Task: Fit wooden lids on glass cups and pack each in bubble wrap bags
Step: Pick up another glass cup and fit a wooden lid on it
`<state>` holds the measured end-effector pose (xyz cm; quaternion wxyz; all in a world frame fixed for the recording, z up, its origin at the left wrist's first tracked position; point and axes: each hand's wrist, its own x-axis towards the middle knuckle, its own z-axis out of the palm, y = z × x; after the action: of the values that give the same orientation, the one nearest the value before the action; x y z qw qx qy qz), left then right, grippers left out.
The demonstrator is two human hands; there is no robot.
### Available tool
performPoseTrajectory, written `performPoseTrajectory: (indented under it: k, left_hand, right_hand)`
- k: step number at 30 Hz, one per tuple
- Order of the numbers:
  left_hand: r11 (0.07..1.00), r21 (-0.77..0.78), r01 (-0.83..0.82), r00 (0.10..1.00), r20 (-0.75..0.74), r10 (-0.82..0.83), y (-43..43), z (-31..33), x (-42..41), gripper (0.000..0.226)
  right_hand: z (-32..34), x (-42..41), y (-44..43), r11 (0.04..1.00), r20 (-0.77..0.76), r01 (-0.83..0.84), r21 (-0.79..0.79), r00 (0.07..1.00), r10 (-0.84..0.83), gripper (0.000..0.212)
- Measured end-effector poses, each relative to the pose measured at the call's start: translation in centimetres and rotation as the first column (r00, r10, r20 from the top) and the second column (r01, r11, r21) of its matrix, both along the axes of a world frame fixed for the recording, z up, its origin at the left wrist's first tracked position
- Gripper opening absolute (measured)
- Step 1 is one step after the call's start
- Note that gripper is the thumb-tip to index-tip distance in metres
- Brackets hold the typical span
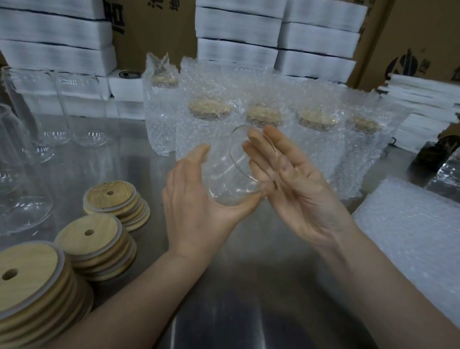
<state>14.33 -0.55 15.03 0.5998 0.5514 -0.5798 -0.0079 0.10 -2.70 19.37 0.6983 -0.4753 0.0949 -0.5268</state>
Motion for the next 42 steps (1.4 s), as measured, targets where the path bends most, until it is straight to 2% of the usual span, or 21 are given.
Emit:
performPoseTrajectory:
  k: [5,13,17,21,25,30,38,40,42]
  left_hand:
    - [0.999,0.04,0.015,0.999,-0.047,-0.013,-0.2,-0.2,0.1,0.099]
    - [0.998,0.07,-0.011,0.998,0.063,0.006,-0.3,-0.4,0.2,0.101]
    - [0.999,0.012,-0.045,0.985,0.167,0.042,-0.5,-0.7,0.2,0.095]
    - [0.996,-0.048,-0.073,0.957,0.279,0.083,-0.6,-0.9,0.0,0.092]
    - [0.995,-0.082,-0.063,0.933,0.35,0.088,-0.6,-0.8,0.0,0.084]
    - [0.992,-0.111,-0.066,0.916,0.388,0.104,-0.5,-0.9,-0.1,0.084]
    - [0.999,-0.027,-0.033,0.967,0.253,0.039,0.0,-0.1,-0.3,0.097]
    - [1.0,0.027,-0.002,0.99,0.138,-0.002,0.0,0.1,-0.3,0.097]
    - [0.997,0.066,0.048,0.996,-0.084,-0.043,0.1,0.1,-0.2,0.089]
  right_hand:
    - [-0.1,0.7,0.7,0.974,-0.206,0.184,-0.134,0.956,-0.209,0.071]
    - [-0.6,1.1,1.1,0.881,-0.301,0.415,-0.226,0.831,-0.468,0.059]
    - [-0.7,1.2,0.9,0.851,-0.292,0.482,-0.209,0.799,-0.525,0.051]
    - [-0.6,1.1,0.8,0.831,-0.292,0.541,-0.128,0.78,-0.553,0.046]
    - [-0.1,0.9,1.0,0.83,-0.28,0.553,-0.068,0.788,-0.548,0.054]
    - [0.1,0.3,0.8,0.84,-0.261,0.543,0.013,0.813,-0.521,0.032]
    - [-0.1,0.1,0.3,0.892,-0.2,0.435,0.125,0.892,-0.407,0.019]
    - [-0.1,0.2,0.4,0.918,-0.159,0.381,0.112,0.918,-0.362,0.019]
    - [-0.3,0.5,0.5,0.94,-0.131,0.337,0.064,0.936,-0.327,0.02]
